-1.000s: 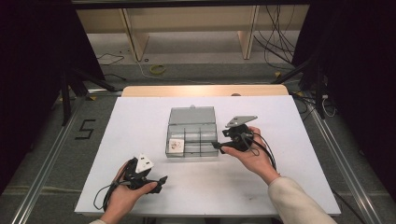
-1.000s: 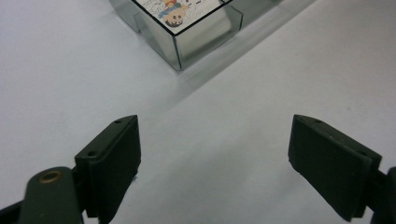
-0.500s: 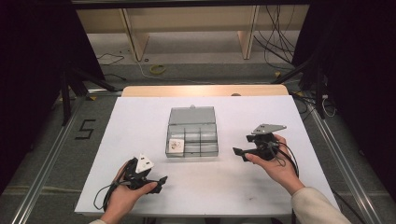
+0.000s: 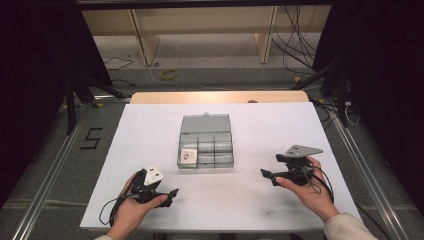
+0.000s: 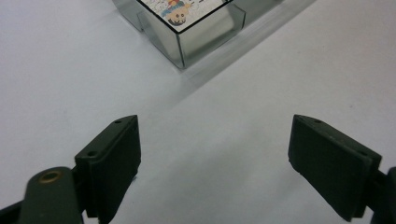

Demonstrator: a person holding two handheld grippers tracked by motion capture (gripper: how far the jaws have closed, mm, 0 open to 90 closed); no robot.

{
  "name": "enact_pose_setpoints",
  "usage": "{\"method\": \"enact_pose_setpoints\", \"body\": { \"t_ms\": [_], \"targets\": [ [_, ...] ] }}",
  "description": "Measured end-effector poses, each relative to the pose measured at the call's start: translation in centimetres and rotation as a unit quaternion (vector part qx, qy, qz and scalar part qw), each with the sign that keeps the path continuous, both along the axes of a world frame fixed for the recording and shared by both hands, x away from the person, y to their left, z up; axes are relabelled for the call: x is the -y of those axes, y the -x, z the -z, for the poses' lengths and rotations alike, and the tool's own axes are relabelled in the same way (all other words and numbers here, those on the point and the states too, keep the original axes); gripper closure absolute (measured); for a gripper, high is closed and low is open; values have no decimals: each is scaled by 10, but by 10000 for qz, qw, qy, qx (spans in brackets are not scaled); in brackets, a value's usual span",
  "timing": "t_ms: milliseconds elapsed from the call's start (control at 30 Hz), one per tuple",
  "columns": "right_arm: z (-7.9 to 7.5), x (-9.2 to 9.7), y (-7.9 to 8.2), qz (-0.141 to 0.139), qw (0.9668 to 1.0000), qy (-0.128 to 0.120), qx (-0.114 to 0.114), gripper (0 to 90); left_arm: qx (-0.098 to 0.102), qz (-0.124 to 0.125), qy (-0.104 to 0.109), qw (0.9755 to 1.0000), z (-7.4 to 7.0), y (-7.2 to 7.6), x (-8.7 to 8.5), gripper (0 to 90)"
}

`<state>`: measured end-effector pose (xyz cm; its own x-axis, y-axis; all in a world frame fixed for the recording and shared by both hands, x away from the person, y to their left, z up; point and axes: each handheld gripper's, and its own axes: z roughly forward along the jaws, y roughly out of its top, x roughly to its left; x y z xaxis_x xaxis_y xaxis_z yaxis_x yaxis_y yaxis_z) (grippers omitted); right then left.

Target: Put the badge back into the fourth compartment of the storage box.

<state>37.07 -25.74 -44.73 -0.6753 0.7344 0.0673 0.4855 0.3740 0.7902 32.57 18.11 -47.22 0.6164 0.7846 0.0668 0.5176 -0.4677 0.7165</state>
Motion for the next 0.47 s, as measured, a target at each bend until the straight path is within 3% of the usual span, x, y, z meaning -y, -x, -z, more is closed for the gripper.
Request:
{"method": "enact_pose_setpoints", "body": {
  "t_ms": [167,467],
  "targets": [
    [6,9,14,65,10000,-7,22,175,-31,13,-1,10000,1,0,1,165],
    [11,15,20,156,9998,95,39,172,-33,30,-20,10000,0,-1,1,166]
  ]
}}
